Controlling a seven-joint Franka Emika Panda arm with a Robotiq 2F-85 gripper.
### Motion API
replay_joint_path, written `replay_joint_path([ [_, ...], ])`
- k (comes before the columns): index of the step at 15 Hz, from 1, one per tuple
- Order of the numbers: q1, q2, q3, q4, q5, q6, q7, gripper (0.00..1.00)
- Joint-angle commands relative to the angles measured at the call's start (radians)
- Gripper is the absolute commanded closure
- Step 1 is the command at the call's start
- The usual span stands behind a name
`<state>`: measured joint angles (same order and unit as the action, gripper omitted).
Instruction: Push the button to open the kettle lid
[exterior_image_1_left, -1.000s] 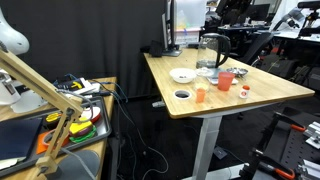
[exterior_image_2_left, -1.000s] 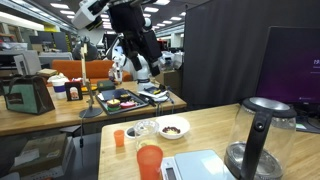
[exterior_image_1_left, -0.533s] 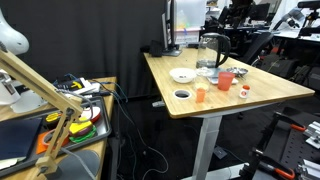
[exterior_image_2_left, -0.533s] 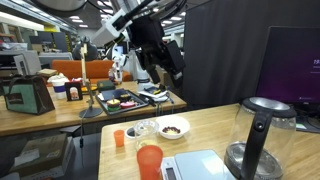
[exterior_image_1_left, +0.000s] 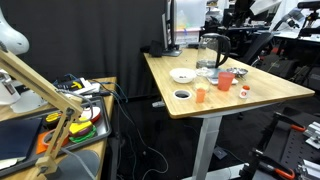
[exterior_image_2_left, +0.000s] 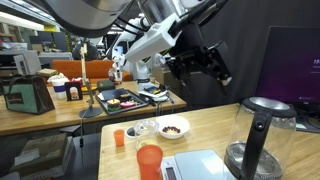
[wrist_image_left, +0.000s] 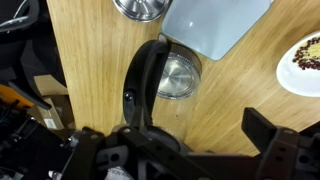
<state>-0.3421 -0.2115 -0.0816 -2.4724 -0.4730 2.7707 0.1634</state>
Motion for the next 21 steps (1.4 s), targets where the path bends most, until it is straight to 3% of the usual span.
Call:
replay_joint_path([
  [1, 0.012, -0.001, -0.008, 0.002, 0.0, -0.003, -0.001, 0.0],
  [9, -0.02, 0.054, -0.023, 0.039, -0.052, 0.031, 0.065, 0.02],
  [10, -0.02, 0.064, -0.032, 0.046, -0.05, 0.036, 0.067, 0.26],
  [12, -0.018, 0.09, -0.049, 0.061, -0.051, 0.052, 0.071, 0.3],
  [21, -0.027, 0.215, -0.092, 0.155, -0.142, 0.114, 0.111, 0.95],
])
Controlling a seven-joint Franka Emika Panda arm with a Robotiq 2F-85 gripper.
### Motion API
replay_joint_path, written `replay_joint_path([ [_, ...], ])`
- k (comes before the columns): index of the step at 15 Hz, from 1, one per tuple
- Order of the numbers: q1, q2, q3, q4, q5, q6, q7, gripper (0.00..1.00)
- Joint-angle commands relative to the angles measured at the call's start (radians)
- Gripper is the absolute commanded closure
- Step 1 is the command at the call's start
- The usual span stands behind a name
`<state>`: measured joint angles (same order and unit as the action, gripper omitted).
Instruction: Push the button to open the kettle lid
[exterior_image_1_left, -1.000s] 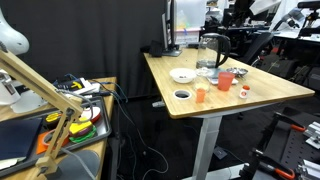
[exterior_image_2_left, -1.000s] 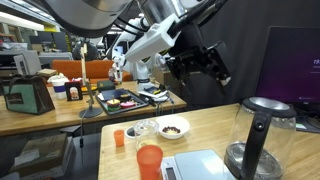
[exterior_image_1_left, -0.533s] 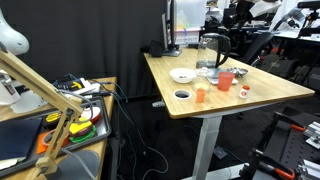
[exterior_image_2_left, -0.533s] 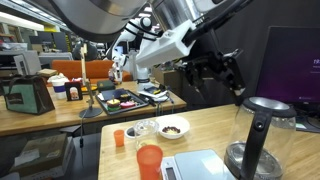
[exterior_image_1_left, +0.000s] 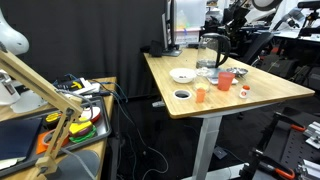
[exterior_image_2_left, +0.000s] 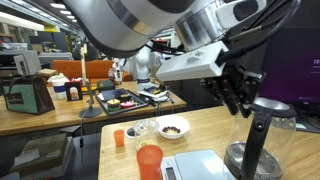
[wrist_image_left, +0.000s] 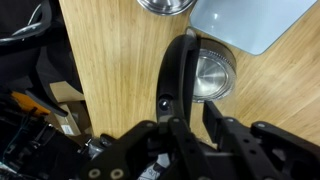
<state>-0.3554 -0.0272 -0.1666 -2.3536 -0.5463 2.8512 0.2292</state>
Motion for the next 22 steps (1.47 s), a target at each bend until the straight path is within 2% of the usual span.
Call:
replay_joint_path([
  [1, -0.013, 0.035, -0.013, 0.044, -0.089, 0.037, 0.06, 0.99],
  [11, -0.007, 0.073, -0.044, 0.074, -0.241, 0.036, 0.207, 1.0],
  [22, 0.001, 0.119, -0.047, 0.109, -0.243, 0.04, 0.224, 1.0],
])
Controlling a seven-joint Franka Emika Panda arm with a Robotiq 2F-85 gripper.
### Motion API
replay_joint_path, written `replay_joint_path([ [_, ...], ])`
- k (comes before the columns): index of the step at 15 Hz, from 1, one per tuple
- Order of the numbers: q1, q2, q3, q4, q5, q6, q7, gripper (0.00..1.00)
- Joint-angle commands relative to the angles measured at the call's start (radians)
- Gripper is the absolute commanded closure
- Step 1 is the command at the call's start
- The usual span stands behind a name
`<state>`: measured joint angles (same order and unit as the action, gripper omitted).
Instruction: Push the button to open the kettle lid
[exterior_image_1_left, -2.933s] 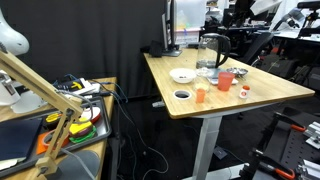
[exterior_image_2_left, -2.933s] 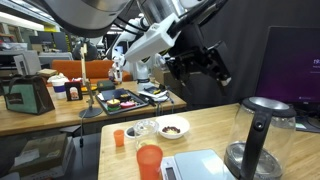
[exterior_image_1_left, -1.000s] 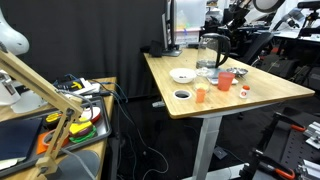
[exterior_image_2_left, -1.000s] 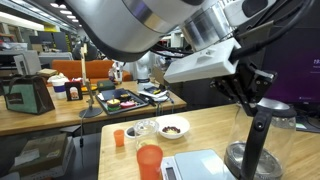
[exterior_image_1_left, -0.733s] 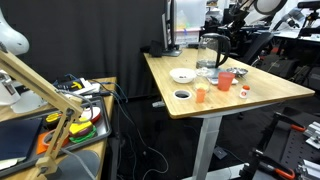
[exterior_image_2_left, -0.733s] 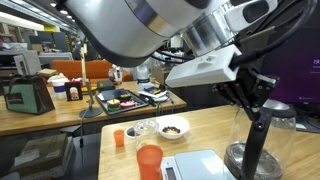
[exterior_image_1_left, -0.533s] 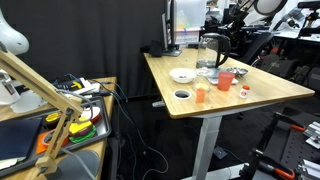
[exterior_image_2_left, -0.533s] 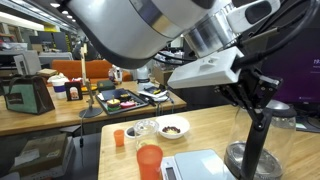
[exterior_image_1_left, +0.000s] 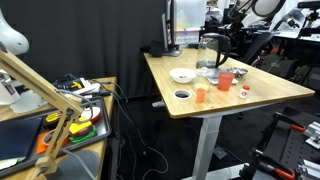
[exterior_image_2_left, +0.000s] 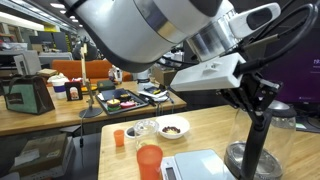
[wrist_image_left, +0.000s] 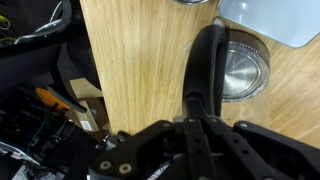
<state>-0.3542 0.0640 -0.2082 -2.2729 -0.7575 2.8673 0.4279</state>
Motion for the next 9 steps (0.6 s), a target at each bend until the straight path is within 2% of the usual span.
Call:
replay_joint_path([
  [1, 0.0, 0.031, -0.007, 0.032, -0.035, 0.026, 0.025, 1.0],
  [9, 0.001, 0.046, -0.008, 0.04, -0.04, 0.029, 0.022, 1.0],
])
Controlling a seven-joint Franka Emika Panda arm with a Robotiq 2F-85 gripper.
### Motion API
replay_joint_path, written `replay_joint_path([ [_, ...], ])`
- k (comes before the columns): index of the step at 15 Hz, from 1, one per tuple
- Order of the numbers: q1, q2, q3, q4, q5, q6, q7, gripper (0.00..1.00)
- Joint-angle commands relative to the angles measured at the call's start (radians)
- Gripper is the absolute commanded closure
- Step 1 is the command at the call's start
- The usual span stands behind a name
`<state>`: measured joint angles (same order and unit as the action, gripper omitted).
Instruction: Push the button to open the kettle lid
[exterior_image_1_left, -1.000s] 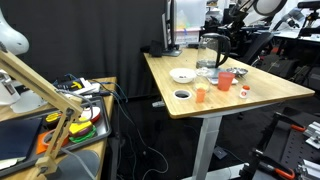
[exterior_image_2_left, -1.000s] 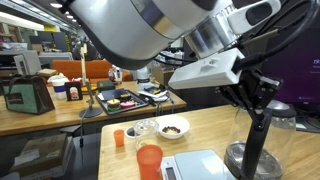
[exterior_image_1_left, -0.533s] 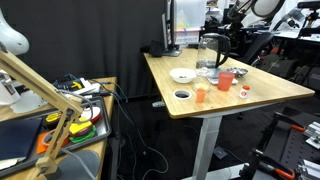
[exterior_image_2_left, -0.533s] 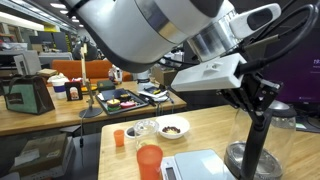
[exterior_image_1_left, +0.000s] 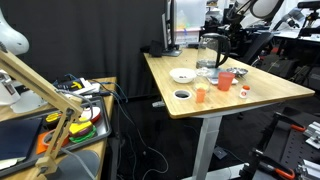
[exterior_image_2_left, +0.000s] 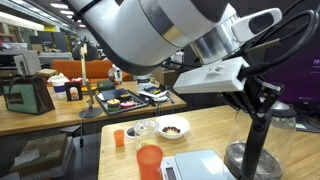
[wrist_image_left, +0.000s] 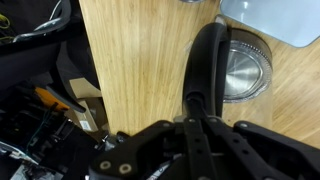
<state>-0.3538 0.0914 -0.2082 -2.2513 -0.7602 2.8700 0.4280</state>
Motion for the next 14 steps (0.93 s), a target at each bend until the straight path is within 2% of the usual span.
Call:
replay_joint_path([
  [1, 0.001, 0.019, -0.008, 0.02, -0.04, 0.027, 0.023, 1.0],
  [14, 0.004, 0.036, -0.003, 0.007, -0.042, 0.029, 0.029, 1.0],
])
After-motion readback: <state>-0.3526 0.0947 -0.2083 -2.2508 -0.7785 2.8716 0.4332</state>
